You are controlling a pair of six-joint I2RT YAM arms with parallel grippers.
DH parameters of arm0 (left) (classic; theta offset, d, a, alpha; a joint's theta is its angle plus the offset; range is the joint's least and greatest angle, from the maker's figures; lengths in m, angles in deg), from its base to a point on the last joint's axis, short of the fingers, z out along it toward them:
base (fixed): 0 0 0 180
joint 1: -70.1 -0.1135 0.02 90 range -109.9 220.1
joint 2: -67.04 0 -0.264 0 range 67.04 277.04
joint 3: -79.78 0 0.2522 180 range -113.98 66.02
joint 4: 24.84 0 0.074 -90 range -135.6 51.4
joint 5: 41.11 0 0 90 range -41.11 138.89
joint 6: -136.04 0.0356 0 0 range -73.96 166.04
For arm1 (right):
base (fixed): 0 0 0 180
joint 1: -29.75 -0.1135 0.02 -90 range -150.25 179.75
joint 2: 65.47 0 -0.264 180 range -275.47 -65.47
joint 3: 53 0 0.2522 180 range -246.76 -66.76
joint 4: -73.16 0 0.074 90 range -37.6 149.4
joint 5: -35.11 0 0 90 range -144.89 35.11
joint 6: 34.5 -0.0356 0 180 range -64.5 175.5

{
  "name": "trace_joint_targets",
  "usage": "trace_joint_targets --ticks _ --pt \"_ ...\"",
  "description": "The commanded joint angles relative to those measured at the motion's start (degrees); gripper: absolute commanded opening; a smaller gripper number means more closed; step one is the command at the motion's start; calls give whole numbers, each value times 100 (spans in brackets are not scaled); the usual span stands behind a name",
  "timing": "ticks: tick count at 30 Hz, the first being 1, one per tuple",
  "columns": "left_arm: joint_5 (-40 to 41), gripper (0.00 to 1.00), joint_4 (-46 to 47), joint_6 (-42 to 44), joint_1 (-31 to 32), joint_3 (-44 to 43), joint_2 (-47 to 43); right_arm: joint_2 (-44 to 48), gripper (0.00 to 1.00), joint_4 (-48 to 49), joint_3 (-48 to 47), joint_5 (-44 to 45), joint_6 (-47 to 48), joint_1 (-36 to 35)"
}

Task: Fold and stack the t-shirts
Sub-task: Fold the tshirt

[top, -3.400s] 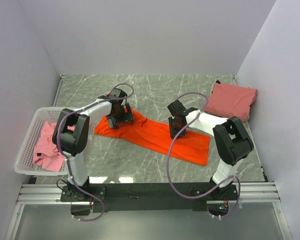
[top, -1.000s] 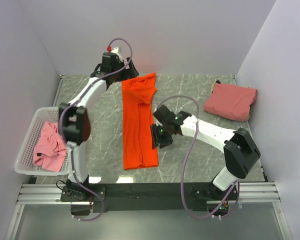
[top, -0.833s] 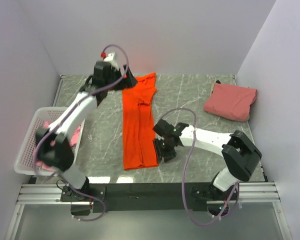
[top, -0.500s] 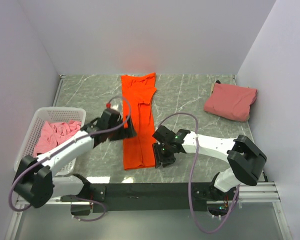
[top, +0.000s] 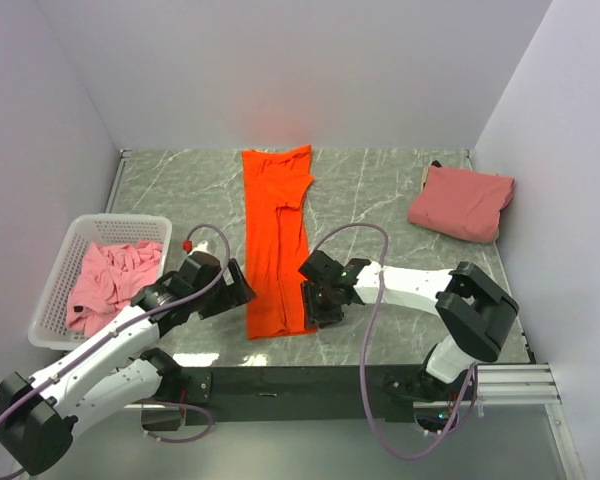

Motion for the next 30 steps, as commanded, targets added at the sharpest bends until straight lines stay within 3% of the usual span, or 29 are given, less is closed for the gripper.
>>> trace_joint_targets --ticks 1,12,15,17,18,22,26,30 --pt "84 93 -169 -269 92 115 -15 -154 48 190 -138 331 -117 -31" --pt "207 89 -117 -366 321 159 231 -514 31 216 117 366 -170 -172" --pt "233 88 -109 -357 487 177 354 -628 22 155 47 349 -161 -190" --pt "224 84 -108 -453 654 264 494 -664 2 59 -15 384 -152 -199" --pt "216 83 -134 -515 707 300 547 -664 0 32 -41 401 -161 -190" --pt "329 79 -275 -761 1006 406 767 -673 0 -56 -129 489 -152 -190" --pt "453 68 -337 -779 1068 327 846 -796 0 -161 -269 498 -56 -190" --pt "418 65 -197 -709 1077 353 1083 -884 0 -197 -331 489 -11 -198"
